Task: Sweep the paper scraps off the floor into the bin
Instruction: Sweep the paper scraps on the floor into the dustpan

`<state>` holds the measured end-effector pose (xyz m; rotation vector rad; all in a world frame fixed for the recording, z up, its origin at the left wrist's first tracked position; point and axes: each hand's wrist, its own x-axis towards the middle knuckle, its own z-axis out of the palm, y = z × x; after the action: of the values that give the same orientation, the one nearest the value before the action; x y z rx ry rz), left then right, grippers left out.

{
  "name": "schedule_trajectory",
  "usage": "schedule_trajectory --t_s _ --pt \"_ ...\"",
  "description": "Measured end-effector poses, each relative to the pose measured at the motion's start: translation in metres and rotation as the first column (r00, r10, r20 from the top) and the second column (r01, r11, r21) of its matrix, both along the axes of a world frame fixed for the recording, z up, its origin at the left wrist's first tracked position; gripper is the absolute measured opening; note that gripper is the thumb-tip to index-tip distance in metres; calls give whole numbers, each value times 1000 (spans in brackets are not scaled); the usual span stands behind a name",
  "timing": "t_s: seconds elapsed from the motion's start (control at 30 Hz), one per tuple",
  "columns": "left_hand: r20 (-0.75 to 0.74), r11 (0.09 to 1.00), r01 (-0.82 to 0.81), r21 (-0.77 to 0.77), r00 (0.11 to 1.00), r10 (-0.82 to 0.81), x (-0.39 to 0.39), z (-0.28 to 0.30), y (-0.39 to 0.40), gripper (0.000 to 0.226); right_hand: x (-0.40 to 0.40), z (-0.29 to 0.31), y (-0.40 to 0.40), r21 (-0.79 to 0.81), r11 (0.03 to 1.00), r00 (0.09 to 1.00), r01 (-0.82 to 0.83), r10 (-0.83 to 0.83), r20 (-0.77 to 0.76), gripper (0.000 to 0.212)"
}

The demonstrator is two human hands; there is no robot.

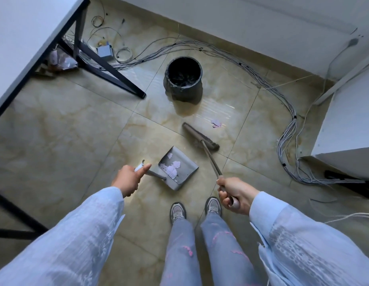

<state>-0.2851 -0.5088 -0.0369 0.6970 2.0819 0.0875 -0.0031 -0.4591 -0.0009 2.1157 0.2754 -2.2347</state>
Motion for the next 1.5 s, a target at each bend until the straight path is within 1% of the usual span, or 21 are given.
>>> schedule_trajectory --t_s 0.13,0.23,0.3,0.43,0.53,0.6,0.7,0.83,1.0,1.07,1.23,1.37,1.5 --pt "18 1000 3 -17 1000 -2 -10 -3 -5 56 -18 4 -15 -40 999 1000 -9 8 -10 19" --pt "27 1000 8 -4 1000 -8 -11 -3 -2 56 -30 8 -26 -89 996 999 -25 22 -27 22" --pt "18 1000 7 -2 1000 -7 -12 -1 -2 55 -36 11 -35 -120 992 998 -41 36 -50 23" --pt "4 1000 10 5 1000 -10 -12 0 -4 56 -32 29 -41 -160 986 992 -46 27 -120 16" --pt "23 1000 -6 7 1000 6 -9 -1 -7 56 -11 49 -38 -210 978 991 -19 -10 -136 23" --pt "33 1000 -16 -2 999 16 -8 -1 -9 56 2 58 -41 -224 972 992 -64 38 -121 30" --pt "42 1000 -30 -3 999 30 -6 0 -10 57 12 64 -45 -186 976 991 -113 99 -85 32" --pt "30 999 -30 17 999 29 -3 0 -14 57 13 60 -29 -117 990 996 -75 70 -49 34" --pt "12 993 -56 104 998 55 6 -4 -12 58 22 54 0 -26 1000 999 16 -17 -36 29" --pt "22 989 -74 126 997 71 14 -5 -3 59 31 53 14 1 999 999 41 -41 -21 30" --pt "42 986 -66 151 997 60 45 -6 30 60 48 43 55 98 994 999 45 -47 21 26" --pt "89 984 -74 162 994 60 75 -9 64 61 62 26 90 135 990 997 37 -45 55 26" --pt "85 984 -16 180 996 0 104 -10 90 60 73 10 118 169 984 995 58 -71 71 24"
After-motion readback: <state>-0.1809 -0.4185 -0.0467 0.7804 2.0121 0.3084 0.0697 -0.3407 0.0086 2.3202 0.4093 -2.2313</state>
